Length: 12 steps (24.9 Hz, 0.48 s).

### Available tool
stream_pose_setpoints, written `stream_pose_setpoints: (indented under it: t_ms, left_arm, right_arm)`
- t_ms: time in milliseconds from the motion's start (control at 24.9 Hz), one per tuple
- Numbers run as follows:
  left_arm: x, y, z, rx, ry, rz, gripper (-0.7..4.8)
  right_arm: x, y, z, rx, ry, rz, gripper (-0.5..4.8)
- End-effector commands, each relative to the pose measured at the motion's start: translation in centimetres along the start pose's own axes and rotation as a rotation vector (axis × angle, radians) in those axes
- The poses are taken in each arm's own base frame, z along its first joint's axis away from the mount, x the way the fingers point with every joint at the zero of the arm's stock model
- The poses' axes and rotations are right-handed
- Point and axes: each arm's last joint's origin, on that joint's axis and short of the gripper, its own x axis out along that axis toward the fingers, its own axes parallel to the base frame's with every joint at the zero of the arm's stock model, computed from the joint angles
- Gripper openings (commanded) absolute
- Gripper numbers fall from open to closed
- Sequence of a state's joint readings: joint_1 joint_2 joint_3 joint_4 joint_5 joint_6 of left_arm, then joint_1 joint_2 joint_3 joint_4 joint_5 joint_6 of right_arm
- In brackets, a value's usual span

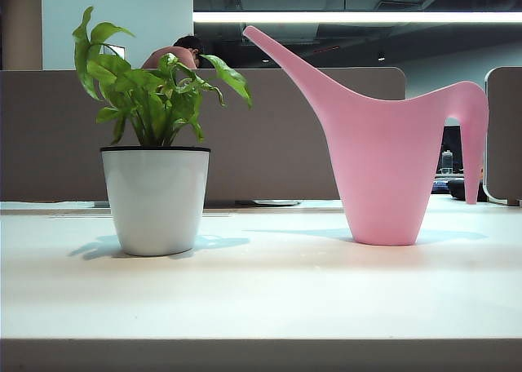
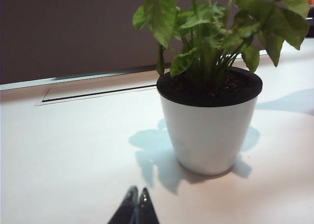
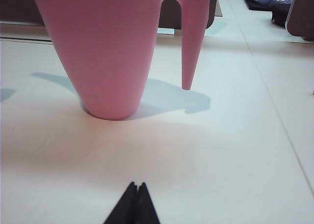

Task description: Pick up the watering can from the table, water the potted plant, and put the can back.

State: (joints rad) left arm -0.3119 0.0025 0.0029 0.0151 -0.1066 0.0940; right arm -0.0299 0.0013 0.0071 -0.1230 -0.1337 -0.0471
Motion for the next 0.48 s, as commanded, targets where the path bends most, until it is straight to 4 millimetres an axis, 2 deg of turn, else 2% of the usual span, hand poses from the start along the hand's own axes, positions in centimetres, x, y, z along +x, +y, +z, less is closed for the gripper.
stream_pose_setpoints:
  t_ms: [40, 321, 482]
  left_arm:
    - [-0.02, 0.03, 0.18, 0.002, -0.010, 0.004, -0.05]
    - [-0.02, 0.03, 0.18, 0.002, -0.009, 0.004, -0.05]
    - [-0.02, 0.02, 0.18, 0.002, -0.010, 0.003, -0.05]
  right_arm:
    - [0.04, -0.01, -0.04, -0.004, -0.010, -0.002, -0.06]
    - [0.05, 0.18, -0.02, -0.007, -0.012, 0.011, -0.06]
    - [0.07, 0.40, 0.36, -0.012, -0.048, -0.045, -0.06]
